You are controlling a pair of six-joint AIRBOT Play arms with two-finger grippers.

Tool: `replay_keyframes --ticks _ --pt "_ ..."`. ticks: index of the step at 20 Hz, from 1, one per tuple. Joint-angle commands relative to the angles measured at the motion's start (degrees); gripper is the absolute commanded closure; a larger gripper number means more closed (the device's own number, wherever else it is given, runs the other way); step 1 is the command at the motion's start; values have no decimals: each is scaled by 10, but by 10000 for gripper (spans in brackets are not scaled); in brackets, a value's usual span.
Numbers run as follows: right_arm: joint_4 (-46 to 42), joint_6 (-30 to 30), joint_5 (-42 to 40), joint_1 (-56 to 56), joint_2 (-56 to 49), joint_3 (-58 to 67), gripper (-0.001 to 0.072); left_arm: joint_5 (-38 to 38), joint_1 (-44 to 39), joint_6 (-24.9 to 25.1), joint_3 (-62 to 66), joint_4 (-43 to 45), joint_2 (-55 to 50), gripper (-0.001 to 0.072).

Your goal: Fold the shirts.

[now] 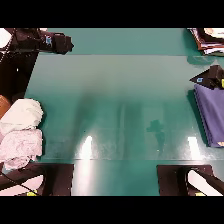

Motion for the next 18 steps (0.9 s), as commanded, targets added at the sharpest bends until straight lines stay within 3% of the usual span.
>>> replay_keyframes --ticks 1,16,18 --pt "0 0 0 0 0 0 694 2 1 0 0 0 0 680" --pt "0 0 3 0 0 0 694 12 1 1 0 1 0 680" --pt "2 1 9 1 0 0 694 -32 21 -6 0 42 14 680"
